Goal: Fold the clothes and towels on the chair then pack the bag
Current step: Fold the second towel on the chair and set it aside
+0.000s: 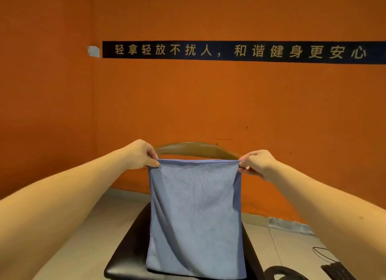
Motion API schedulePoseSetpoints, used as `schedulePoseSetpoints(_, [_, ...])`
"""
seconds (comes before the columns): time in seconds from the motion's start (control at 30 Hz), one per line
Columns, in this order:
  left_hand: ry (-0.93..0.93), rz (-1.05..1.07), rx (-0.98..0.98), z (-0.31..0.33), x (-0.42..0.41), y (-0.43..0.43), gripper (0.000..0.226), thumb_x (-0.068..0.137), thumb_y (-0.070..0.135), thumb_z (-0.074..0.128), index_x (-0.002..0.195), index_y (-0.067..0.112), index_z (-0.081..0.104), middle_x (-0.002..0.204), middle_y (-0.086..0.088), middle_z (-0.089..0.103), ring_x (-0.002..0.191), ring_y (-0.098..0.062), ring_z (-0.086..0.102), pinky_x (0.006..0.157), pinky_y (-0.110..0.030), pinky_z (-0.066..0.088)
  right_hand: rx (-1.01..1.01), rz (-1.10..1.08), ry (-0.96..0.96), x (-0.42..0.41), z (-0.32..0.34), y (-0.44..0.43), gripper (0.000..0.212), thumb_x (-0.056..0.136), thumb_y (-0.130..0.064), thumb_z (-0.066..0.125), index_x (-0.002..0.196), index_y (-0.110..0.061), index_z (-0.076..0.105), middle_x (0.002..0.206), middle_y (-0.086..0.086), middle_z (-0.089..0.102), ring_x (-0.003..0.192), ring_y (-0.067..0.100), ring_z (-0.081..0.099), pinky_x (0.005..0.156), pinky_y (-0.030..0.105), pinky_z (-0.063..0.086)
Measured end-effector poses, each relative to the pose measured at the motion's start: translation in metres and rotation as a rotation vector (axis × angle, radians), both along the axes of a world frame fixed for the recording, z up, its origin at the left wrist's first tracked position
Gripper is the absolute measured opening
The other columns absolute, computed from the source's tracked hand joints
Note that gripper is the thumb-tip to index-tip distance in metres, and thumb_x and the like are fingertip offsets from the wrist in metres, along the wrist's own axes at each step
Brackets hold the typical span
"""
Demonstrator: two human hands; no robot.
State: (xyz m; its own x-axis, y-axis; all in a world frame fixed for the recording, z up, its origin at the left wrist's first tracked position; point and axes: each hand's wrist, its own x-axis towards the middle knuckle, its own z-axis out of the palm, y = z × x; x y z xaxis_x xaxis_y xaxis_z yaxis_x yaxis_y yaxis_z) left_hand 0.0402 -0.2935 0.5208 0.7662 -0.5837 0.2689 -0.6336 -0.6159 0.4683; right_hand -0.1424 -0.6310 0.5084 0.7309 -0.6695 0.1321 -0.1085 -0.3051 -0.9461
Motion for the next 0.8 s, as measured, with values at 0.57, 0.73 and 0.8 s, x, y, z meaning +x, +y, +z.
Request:
schedulePoseSetpoints(0.57, [-0.236,0.062,-0.426,-0.091,0.039,-0.035,0.007,0.096,0.017,0.067,0.095,0.023,0.065,0.091,0.008,0.066,0.089,-0.018,0.061,0.077,-0.038,0.054,-0.150,-0.118,-0.245,0.047,-0.058,-0.011,0.017,0.078,-0.001,0.075,0.069,-0.015,0.076,0.076,0.006,0.074,0.078,0.027,0.070,0.082,0.049,0.062])
schedulePoseSetpoints(0.73, [-0.190,-0.105,-0.023,-0.180,-0.010,0.010,0.015,0.096,0.026,0.068,0.092,0.036,0.058,0.089,0.018,0.064,0.080,-0.004,0.060,0.072,-0.024,0.052,-0.281,0.072,0.030,-0.014,-0.136,0.008,0.013,0.083,-0.001,0.074,0.074,-0.010,0.076,0.076,0.012,0.075,0.074,0.024,0.068,0.075,0.042,0.060])
schedulePoseSetpoints(0.8, [-0.214,-0.181,0.170,-0.208,-0.032,0.025,0.011,0.097,0.031,0.065,0.096,0.039,0.057,0.094,0.019,0.064,0.083,-0.004,0.060,0.074,-0.022,0.052,-0.306,0.191,0.155,-0.039,-0.163,0.017,0.011,0.084,0.000,0.070,0.077,-0.006,0.075,0.076,0.014,0.073,0.070,0.019,0.065,0.068,0.034,0.056])
